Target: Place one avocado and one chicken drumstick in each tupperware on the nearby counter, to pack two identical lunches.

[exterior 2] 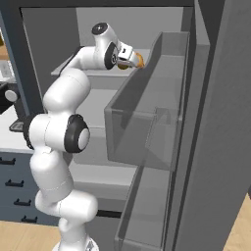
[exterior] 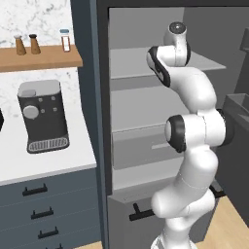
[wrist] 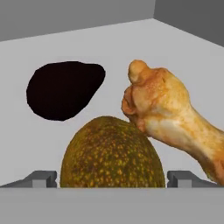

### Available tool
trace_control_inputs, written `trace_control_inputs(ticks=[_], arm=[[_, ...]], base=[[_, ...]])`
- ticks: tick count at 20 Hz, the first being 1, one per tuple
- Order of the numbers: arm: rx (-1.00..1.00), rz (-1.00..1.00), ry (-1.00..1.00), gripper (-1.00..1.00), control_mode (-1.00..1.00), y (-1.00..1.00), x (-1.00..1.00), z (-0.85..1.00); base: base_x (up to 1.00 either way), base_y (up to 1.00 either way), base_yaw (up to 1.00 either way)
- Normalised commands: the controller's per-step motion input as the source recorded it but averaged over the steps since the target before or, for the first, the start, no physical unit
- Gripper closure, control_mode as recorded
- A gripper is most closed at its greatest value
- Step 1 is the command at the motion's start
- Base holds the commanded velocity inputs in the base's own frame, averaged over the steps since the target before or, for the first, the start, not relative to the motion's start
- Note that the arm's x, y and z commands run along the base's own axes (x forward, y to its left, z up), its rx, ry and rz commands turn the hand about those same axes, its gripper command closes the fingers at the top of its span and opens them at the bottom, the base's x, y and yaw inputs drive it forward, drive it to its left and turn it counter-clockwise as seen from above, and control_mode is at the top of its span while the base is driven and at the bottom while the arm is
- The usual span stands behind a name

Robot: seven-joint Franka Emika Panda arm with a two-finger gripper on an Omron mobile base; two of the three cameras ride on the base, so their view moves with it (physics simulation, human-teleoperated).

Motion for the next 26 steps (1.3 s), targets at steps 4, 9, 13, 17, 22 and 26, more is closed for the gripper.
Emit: trace_control_inputs(ticks=[4, 9, 13, 17, 22, 26], arm=[[0.0, 0.0, 0.0, 1.0, -1.0, -0.03, 0.08, -0.41], [0.0, 0.0, -0.03, 1.0, -1.0, 0.0, 0.09, -0.24], [0.0, 0.08, -0.11, 1.0, -1.0, 0.1, -0.76, 0.01], [0.0, 0.06, 0.0, 1.0, -1.0, 0.0, -1.0, 0.18], [0.0, 0.05, 0.0, 1.0, -1.0, 0.0, -1.0, 0.0], [-0.01, 0.07, 0.0, 1.0, -1.0, 0.02, -1.0, -0.02]], base=[[0.0, 0.0, 0.0], [0.0, 0.0, 0.0], [0.0, 0.0, 0.0], [0.0, 0.0, 0.0], [0.0, 0.0, 0.0], [0.0, 0.0, 0.0]])
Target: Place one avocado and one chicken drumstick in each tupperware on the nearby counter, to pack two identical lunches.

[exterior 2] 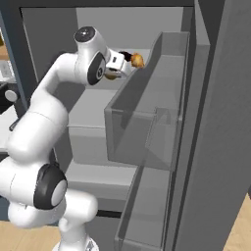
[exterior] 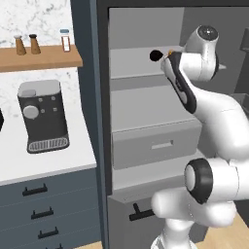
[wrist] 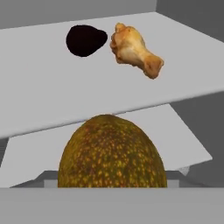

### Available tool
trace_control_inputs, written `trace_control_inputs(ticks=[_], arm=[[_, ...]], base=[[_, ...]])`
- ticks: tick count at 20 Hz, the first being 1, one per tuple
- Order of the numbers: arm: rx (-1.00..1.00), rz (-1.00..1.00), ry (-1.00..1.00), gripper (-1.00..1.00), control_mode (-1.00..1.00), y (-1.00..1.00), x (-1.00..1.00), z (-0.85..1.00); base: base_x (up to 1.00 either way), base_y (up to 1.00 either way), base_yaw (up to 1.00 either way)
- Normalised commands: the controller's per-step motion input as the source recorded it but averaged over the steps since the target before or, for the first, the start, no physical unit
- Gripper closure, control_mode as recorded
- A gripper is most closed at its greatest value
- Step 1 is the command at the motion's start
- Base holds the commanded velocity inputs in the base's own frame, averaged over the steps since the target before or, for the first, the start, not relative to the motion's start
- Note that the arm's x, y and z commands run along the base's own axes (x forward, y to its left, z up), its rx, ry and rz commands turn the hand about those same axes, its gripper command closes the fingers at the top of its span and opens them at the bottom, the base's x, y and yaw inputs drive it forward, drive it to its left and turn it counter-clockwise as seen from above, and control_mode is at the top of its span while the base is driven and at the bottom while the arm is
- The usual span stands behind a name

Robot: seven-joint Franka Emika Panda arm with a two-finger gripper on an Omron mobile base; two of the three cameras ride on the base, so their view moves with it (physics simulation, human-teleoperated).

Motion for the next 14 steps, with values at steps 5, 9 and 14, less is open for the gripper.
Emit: trace_control_inputs(ticks=[5, 9, 14], arm=[[-0.1, 0.13, 0.0, 1.0, -1.0, 0.32, -1.0, -0.53], [-0.11, 0.15, 0.0, 1.0, -1.0, 0.4, -1.0, -0.69], [-0.08, 0.14, 0.0, 1.0, 1.0, 0.31, -0.8, -0.59]], base=[[0.0, 0.0, 0.0], [0.0, 0.0, 0.0], [-0.2, 0.11, 0.04]])
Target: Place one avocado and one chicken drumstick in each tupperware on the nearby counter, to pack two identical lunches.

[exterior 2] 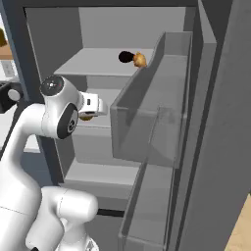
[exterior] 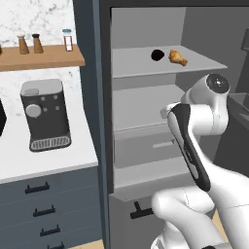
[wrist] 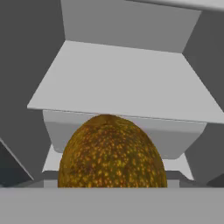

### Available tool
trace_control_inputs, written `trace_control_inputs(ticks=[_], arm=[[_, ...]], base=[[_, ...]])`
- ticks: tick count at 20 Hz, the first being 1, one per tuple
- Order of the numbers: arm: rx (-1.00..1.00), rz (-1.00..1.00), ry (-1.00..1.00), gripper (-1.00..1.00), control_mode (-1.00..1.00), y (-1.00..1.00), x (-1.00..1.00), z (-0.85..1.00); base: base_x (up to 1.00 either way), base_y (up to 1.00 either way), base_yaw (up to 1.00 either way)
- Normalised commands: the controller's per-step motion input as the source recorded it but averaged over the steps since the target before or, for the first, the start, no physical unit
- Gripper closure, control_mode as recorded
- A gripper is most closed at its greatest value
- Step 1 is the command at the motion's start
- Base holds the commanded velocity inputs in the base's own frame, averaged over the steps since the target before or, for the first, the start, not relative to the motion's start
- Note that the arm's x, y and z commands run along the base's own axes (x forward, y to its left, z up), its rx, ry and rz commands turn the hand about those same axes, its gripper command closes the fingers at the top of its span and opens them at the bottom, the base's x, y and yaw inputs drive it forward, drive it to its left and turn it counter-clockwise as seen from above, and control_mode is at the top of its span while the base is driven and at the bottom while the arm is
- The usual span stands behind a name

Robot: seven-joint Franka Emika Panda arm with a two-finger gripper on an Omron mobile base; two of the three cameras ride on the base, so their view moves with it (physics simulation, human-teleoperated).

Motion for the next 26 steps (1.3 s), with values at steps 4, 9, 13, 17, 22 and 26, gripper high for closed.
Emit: trace_control_inputs(ticks=[4, 9, 13, 17, 22, 26], arm=[[0.0, 0.0, 0.0, 1.0, 1.0, 0.0, 0.0, 0.0], [0.0, 0.0, 0.0, 1.0, 1.0, 0.0, 0.0, 0.0], [0.0, 0.0, 0.0, 1.0, 1.0, 0.0, 0.0, 0.0], [0.0, 0.0, 0.0, 1.0, 1.0, 0.0, 0.0, 0.0], [0.0, 0.0, 0.0, 1.0, 1.0, 0.0, 0.0, 0.0], [0.0, 0.0, 0.0, 1.0, 1.0, 0.0, 0.0, 0.0]], base=[[-1.0, 0.65, 0.19], [-0.5, 0.99, 0.06], [0.07, 1.0, 0.03], [0.32, 1.0, 0.0], [0.63, 1.0, -0.01], [0.99, 1.0, -0.04]])
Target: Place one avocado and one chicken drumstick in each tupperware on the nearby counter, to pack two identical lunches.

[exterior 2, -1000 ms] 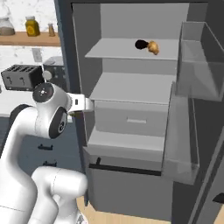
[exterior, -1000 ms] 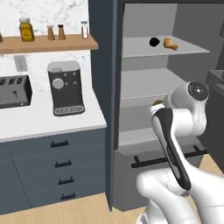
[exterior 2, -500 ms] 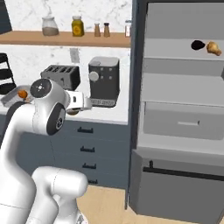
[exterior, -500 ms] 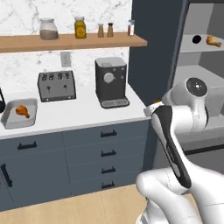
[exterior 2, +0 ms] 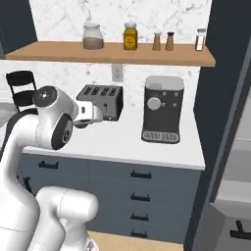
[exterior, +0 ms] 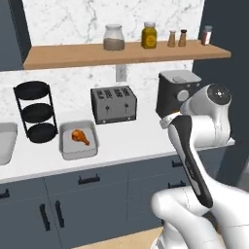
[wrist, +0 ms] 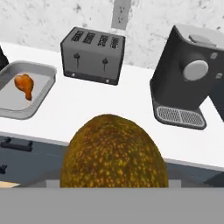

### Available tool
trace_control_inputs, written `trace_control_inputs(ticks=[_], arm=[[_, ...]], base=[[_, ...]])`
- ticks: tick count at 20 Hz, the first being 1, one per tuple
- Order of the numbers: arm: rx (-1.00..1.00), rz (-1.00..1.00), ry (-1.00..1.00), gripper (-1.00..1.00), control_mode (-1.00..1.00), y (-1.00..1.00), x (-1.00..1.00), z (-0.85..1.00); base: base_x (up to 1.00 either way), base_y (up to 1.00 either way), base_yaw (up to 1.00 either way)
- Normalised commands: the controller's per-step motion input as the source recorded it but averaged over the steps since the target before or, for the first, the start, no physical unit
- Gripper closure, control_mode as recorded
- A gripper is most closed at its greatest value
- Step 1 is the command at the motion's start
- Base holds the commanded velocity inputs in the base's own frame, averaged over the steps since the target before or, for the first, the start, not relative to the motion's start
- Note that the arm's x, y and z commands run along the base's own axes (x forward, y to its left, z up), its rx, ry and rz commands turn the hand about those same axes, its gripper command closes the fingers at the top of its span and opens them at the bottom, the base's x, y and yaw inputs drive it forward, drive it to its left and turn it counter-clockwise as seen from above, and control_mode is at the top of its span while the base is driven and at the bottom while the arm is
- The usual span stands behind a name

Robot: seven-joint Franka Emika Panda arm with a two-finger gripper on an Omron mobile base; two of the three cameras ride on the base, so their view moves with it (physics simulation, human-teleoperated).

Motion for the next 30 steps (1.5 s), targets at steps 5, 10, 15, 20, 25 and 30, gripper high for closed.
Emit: trace_control_inputs(ticks=[5, 10, 15, 20, 25, 30], arm=[[0.0, 0.0, 0.0, 1.0, 1.0, 0.0, 0.0, 0.0], [0.0, 0.0, 0.0, 1.0, 1.0, 0.0, 0.0, 0.0], [0.0, 0.0, 0.0, 1.0, 1.0, 0.0, 0.0, 0.0], [-0.02, 0.0, 0.18, 1.0, -1.0, 0.46, 0.19, -0.6], [0.02, 0.0, 0.24, 1.0, -1.0, 0.4, 0.2, -0.95], [0.17, 0.0, 0.23, 1.0, -1.0, 0.22, 0.23, -1.0]], base=[[0.92, 1.0, -0.05], [0.65, 1.0, -0.06], [0.44, 1.0, -0.05], [0.06, 0.2, 0.0], [0.0, 0.0, 0.0], [0.0, 0.0, 0.0]])
